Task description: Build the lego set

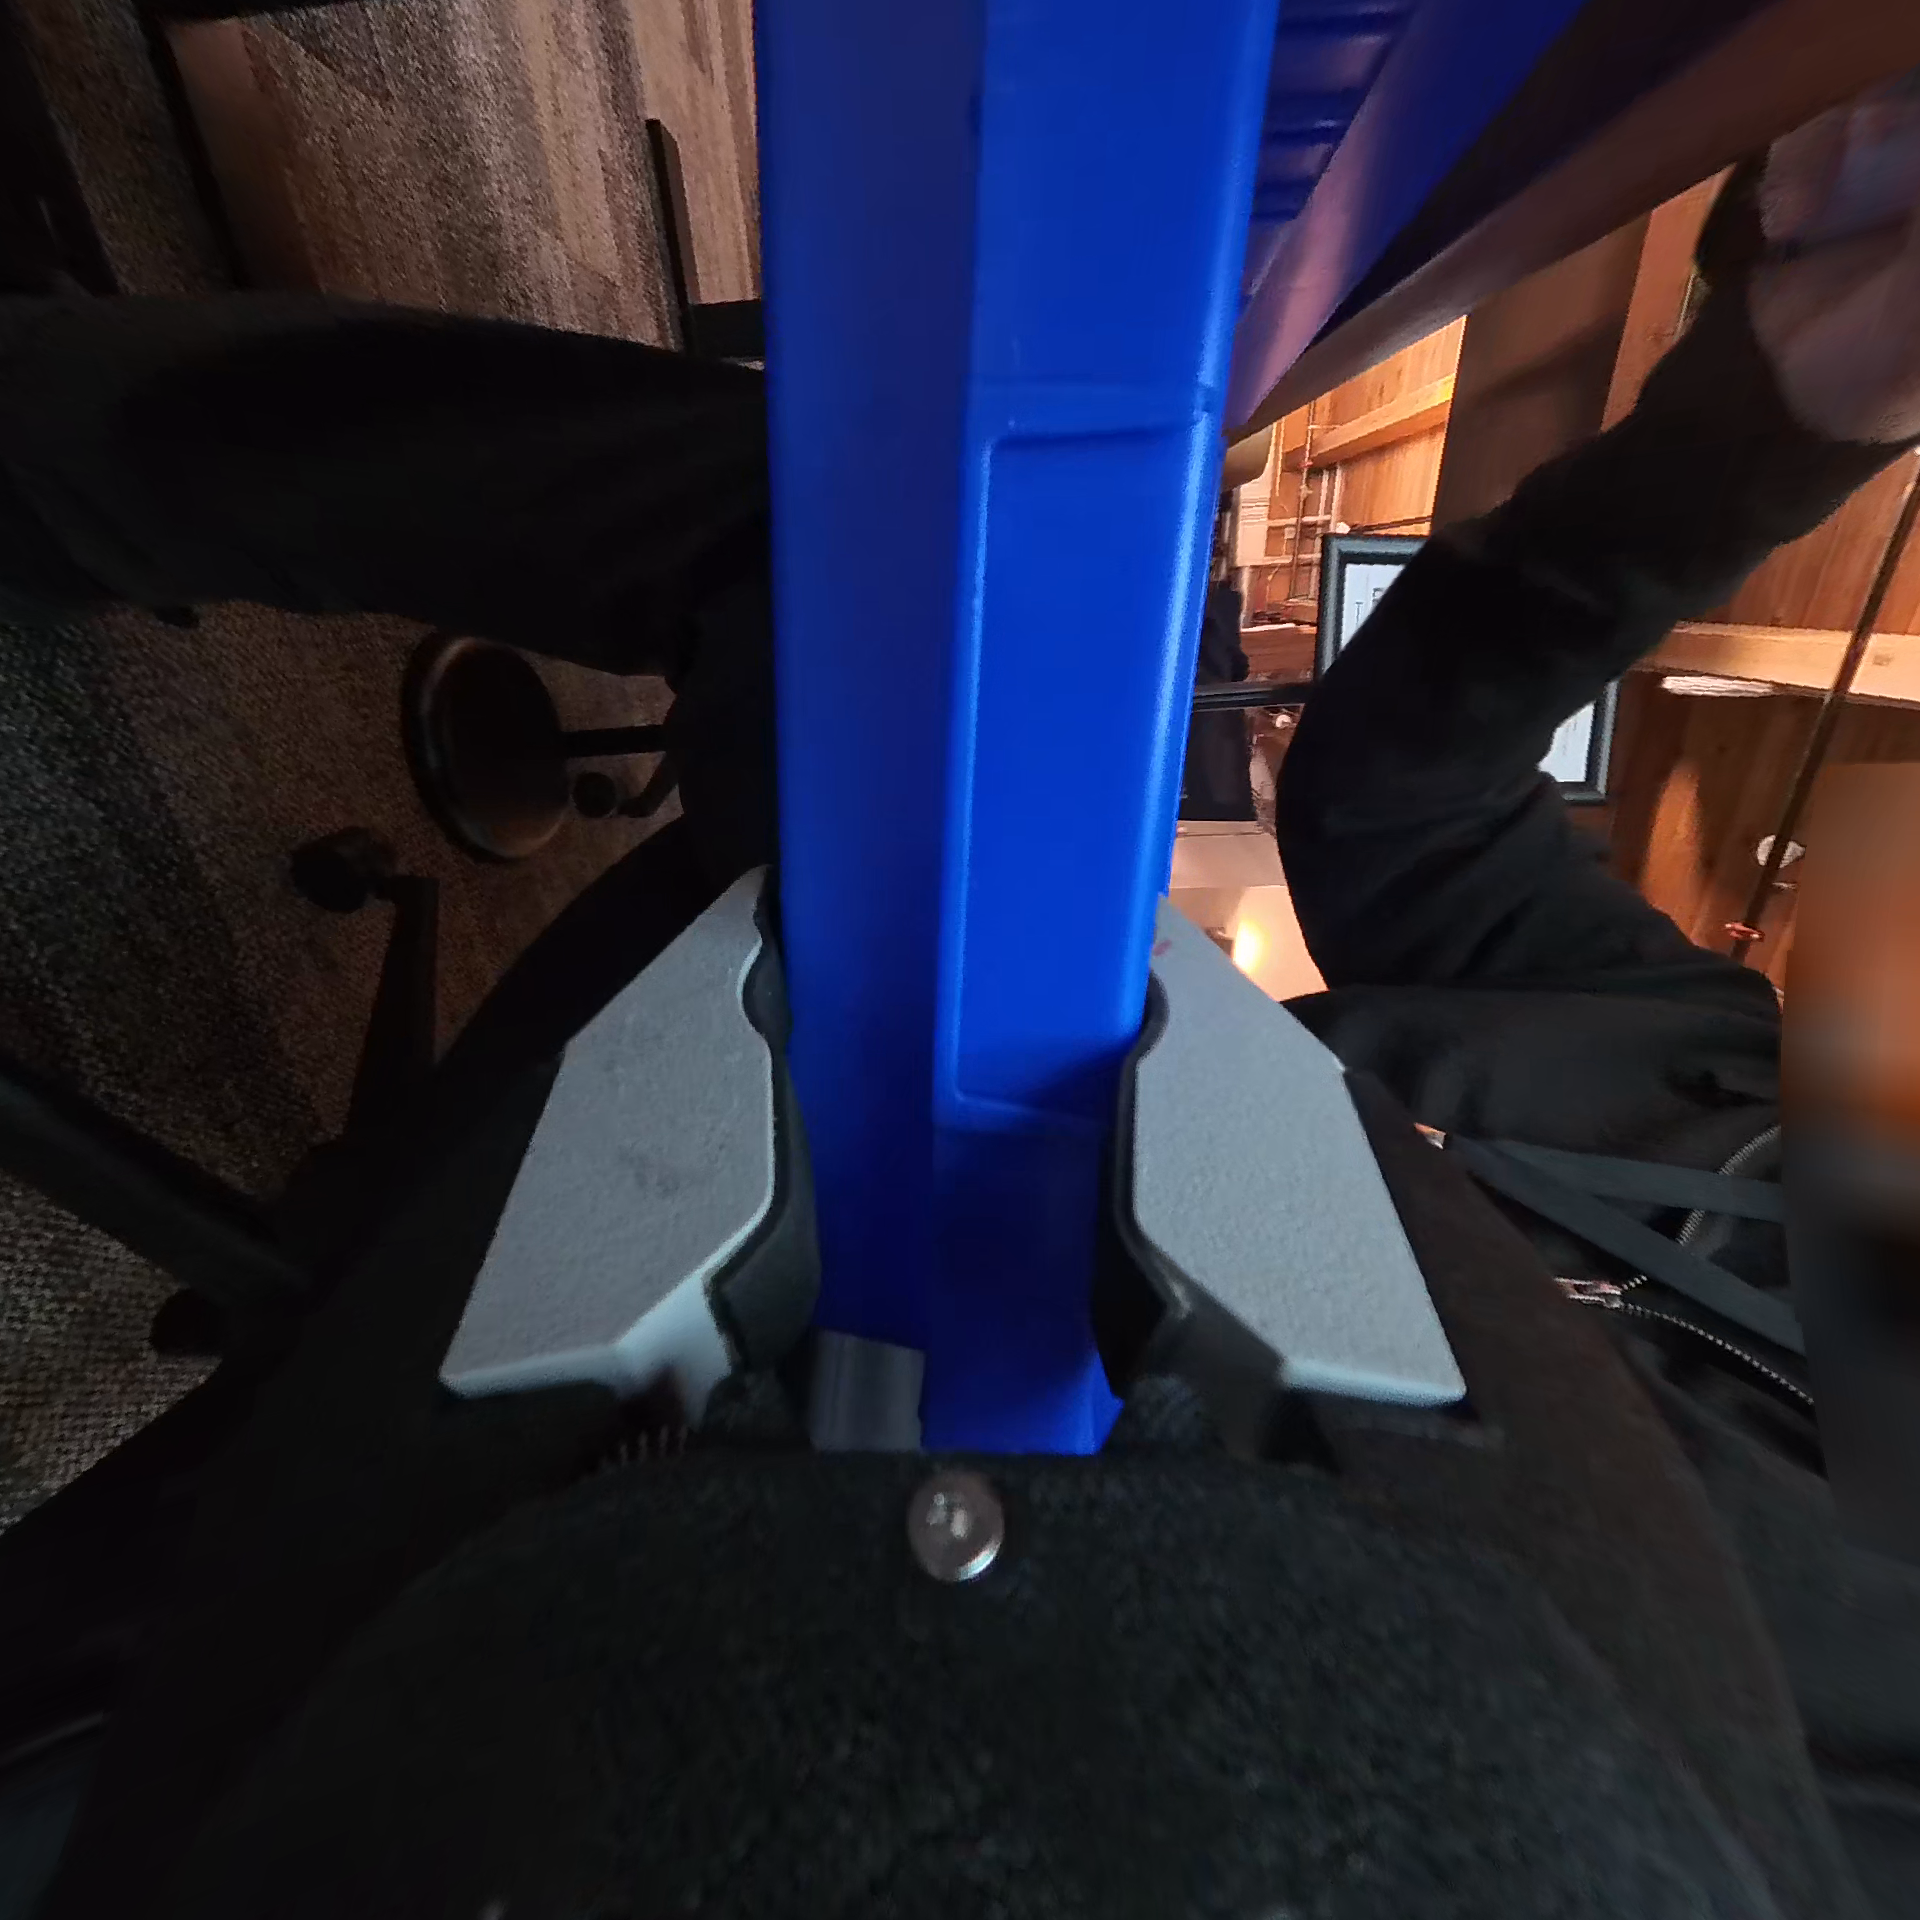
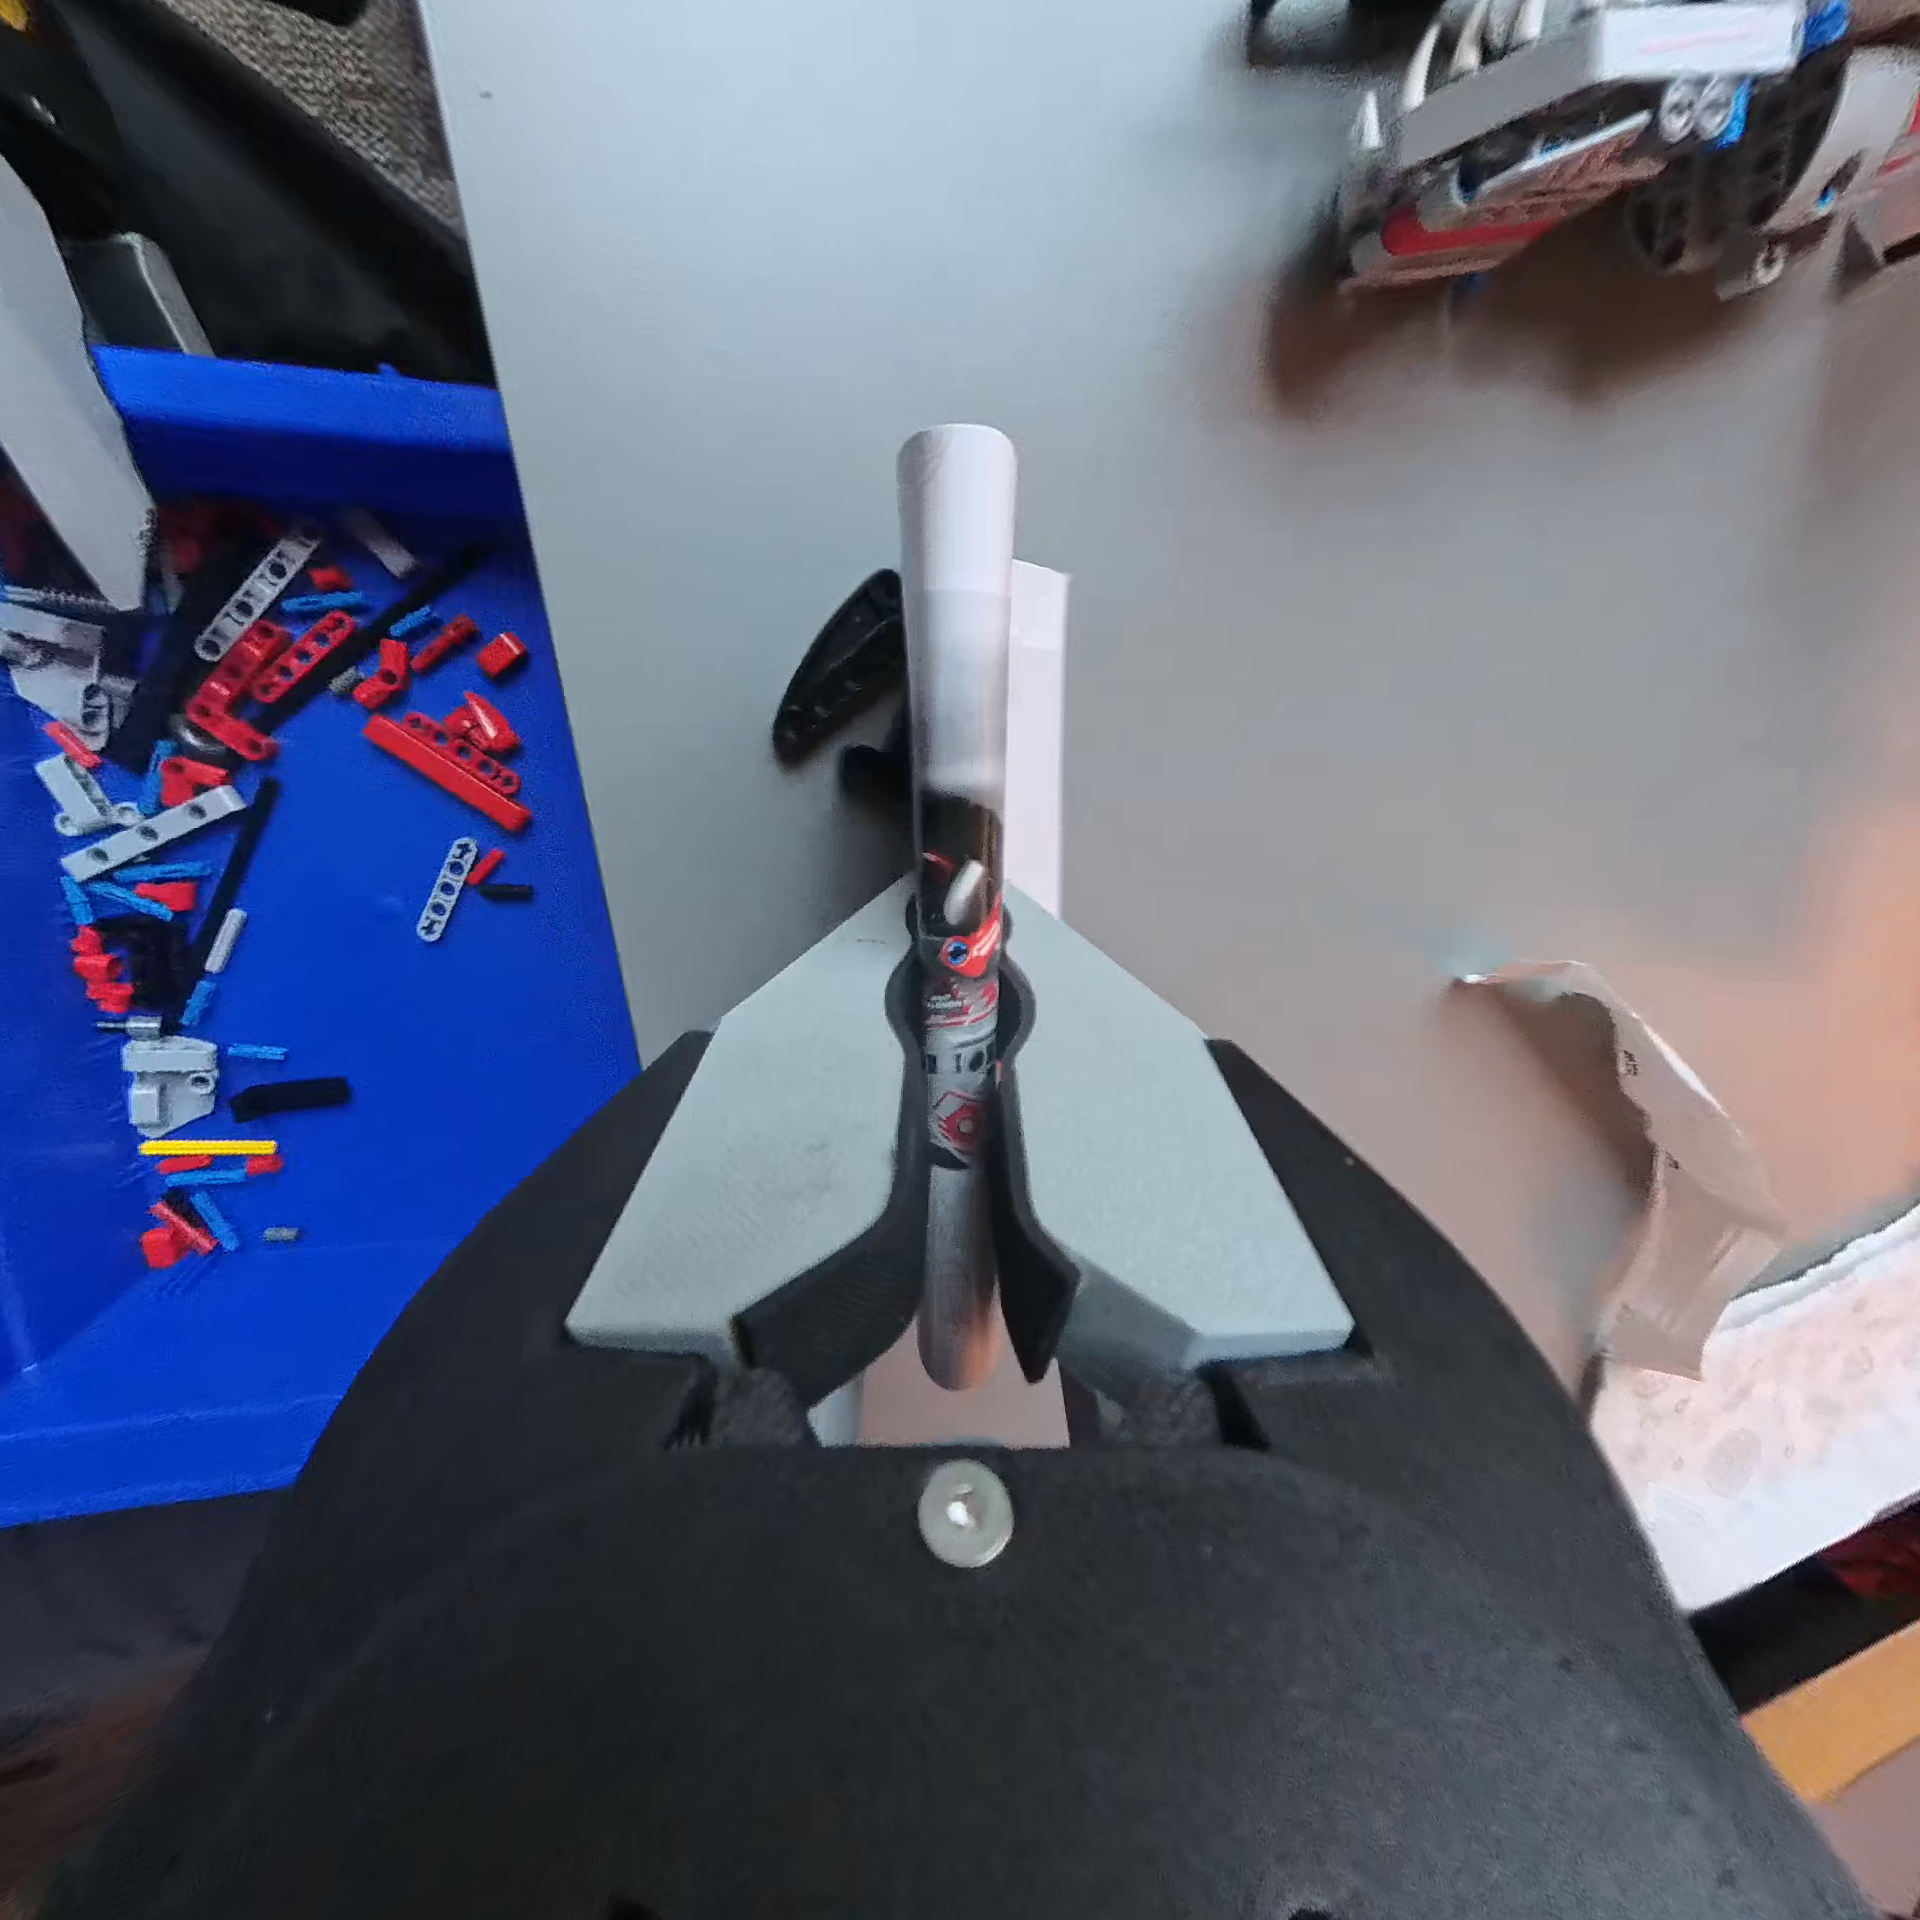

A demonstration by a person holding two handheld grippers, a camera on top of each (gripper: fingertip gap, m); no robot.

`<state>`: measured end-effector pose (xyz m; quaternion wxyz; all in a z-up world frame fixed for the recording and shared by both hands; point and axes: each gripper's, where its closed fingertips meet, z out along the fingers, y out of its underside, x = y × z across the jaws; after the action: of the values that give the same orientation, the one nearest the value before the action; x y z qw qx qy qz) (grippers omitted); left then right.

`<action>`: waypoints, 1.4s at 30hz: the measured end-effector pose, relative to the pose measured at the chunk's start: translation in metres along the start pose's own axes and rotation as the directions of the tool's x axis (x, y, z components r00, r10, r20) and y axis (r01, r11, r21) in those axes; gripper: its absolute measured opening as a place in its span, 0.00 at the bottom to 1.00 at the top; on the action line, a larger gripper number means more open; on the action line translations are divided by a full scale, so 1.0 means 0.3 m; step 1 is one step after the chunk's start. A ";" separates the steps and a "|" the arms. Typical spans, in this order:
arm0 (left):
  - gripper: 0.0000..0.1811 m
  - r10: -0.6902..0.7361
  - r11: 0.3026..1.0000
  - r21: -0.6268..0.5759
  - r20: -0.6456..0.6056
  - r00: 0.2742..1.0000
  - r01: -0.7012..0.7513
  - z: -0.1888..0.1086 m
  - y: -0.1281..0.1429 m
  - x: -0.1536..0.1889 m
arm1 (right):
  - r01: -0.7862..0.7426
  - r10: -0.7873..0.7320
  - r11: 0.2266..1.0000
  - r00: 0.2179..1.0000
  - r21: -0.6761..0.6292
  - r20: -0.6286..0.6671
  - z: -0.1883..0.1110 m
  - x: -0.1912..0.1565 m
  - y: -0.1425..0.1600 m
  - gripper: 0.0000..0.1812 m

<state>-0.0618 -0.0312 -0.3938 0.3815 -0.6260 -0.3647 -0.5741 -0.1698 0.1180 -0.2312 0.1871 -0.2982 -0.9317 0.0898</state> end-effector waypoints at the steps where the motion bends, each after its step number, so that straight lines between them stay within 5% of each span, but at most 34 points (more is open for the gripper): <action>1: 0.35 0.004 1.000 0.003 0.003 1.000 -0.004 -0.001 -0.003 0.000 | 0.006 -0.006 1.000 1.000 0.006 -0.013 -0.011 0.013 -0.005 0.01; 7: 0.35 0.001 1.000 0.019 0.023 1.000 -0.002 -0.004 -0.015 0.013 | 0.045 -0.046 0.999 0.998 -0.028 -0.032 0.037 0.108 0.006 0.01; 18: 0.35 -0.010 1.000 0.029 0.025 1.000 0.009 0.017 -0.029 0.011 | 0.088 -0.089 0.995 0.996 0.052 0.017 -0.040 -0.098 0.018 0.01; 23: 0.35 0.001 0.999 0.033 0.034 0.999 -0.003 0.015 -0.034 0.020 | -0.001 0.008 0.999 0.991 0.054 -0.137 -0.105 0.070 0.108 0.01; 27: 0.35 0.002 0.999 0.034 0.037 0.999 -0.004 0.014 -0.034 0.020 | -0.097 0.089 0.994 0.981 -0.042 -0.170 -0.053 0.175 0.260 0.01; 34: 0.35 0.000 0.999 0.034 0.033 0.999 -0.001 0.022 -0.039 0.021 | -0.104 0.104 0.995 0.994 -0.003 0.035 -0.027 -0.035 0.214 0.01; 42: 0.35 0.001 0.999 0.032 0.030 1.000 -0.002 0.022 -0.040 0.020 | -0.008 0.006 0.999 0.998 0.036 0.055 -0.078 -0.237 0.129 0.01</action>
<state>-0.0691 -0.0201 -0.3874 0.3862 -0.6288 -0.3790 -0.5584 -0.0868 0.1086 -0.2416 0.1665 -0.2953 -0.9337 0.1156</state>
